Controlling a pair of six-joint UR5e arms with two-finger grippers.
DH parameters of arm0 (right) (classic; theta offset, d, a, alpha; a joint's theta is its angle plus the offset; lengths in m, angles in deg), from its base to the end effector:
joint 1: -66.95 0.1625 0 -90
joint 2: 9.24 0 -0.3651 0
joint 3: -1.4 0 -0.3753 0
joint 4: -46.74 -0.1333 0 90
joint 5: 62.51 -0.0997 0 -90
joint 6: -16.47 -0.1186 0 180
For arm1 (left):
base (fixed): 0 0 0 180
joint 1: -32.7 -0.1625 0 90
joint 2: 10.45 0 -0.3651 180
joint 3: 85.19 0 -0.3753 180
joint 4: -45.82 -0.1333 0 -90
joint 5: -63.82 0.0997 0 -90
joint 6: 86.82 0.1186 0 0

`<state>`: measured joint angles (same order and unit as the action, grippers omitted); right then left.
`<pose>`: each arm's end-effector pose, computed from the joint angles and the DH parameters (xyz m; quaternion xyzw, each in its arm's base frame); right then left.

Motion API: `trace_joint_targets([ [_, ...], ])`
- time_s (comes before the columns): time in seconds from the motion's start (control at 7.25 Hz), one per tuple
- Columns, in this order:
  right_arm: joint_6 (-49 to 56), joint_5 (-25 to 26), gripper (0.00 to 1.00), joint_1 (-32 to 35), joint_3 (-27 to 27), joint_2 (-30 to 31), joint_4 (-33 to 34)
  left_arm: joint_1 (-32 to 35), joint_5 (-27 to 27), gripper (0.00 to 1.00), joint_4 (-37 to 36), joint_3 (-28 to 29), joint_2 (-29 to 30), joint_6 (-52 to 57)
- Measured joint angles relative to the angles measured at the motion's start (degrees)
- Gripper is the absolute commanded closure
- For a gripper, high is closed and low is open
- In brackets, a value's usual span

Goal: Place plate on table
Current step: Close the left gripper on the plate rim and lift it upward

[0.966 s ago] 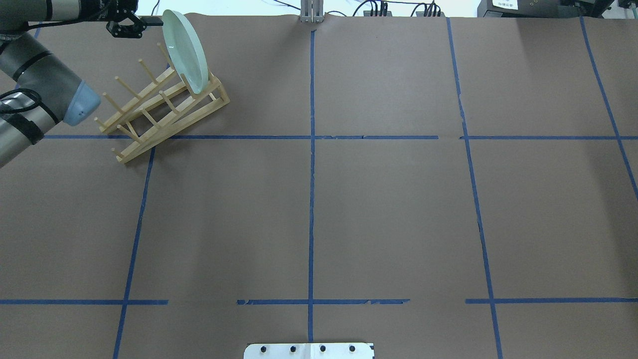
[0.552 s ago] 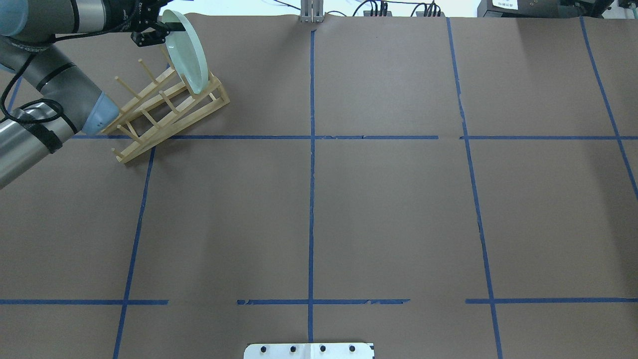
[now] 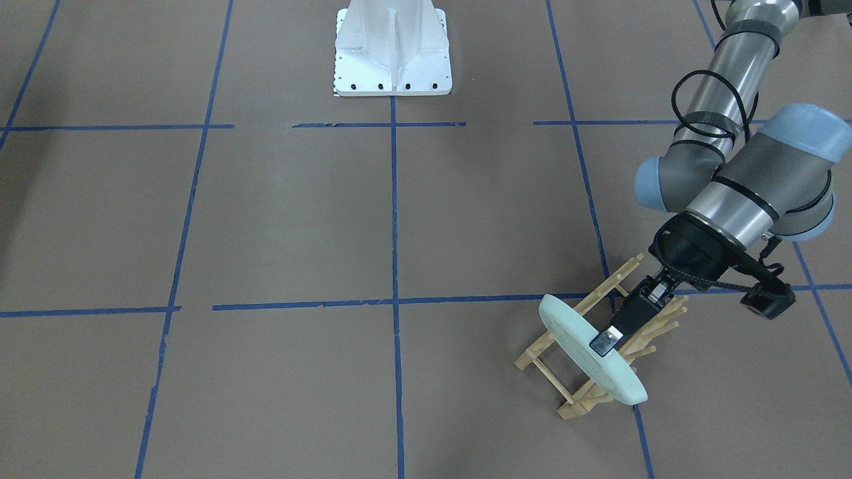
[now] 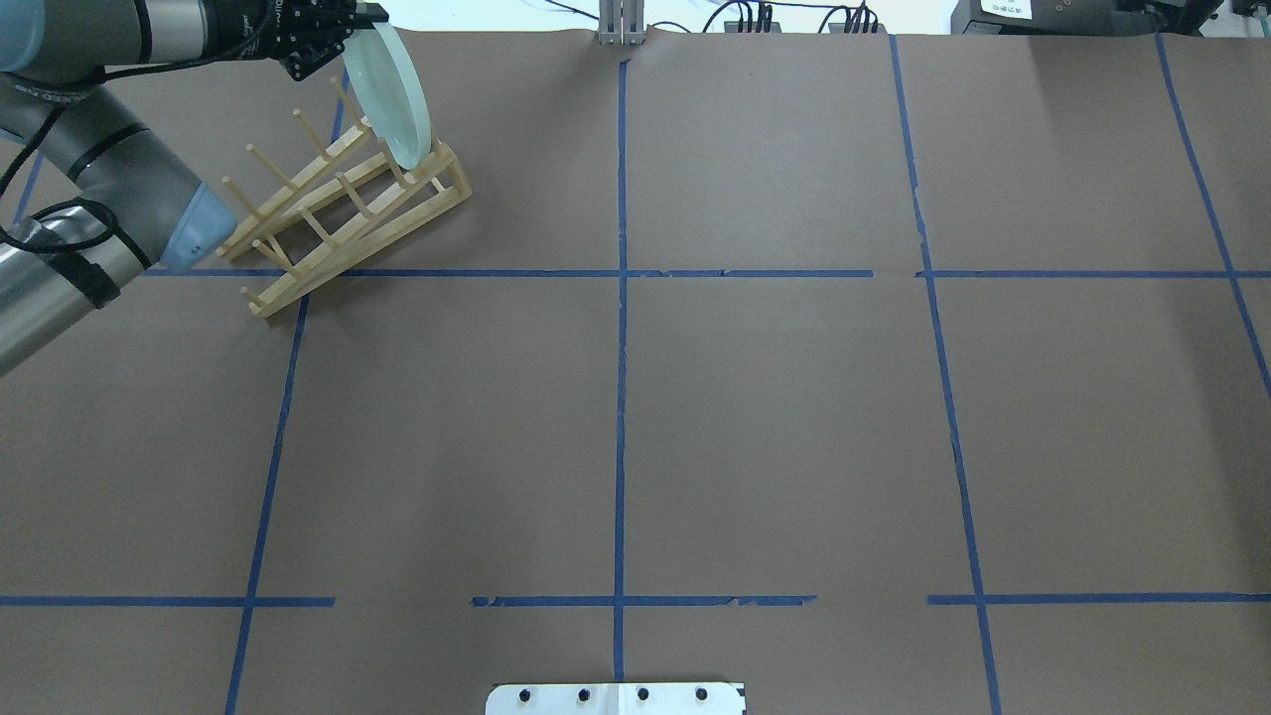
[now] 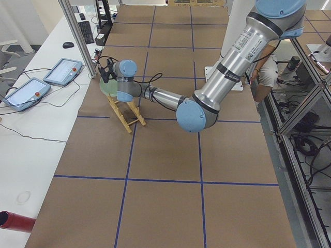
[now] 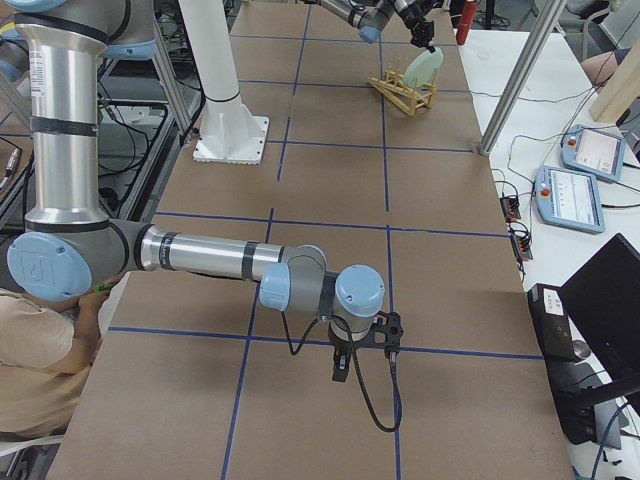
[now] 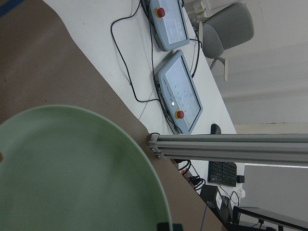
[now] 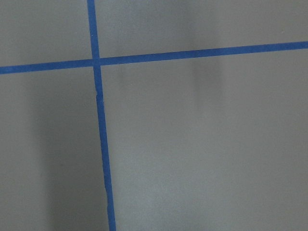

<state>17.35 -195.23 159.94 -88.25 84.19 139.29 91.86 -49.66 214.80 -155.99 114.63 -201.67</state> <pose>0.0758 -0.4388 0.6493 -0.0391 -0.3652 0.0372 0.9294 0.2700 -0.6200 0.2500 0.0812 0.7296 -0.3319 0.5925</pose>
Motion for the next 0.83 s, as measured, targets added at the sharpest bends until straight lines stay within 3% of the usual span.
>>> trace_joint_targets([
  [0.41,0.0,0.0,0.0,0.0,0.0,0.0,0.0,0.8,-0.4,1.0,-9.7,-11.1,-1.1,-0.4],
  [0.83,0.0,0.0,0.0,0.0,0.0,0.0,0.0,-3.4,-0.1,1.0,-35.4,-25.0,-0.2,0.1],
])
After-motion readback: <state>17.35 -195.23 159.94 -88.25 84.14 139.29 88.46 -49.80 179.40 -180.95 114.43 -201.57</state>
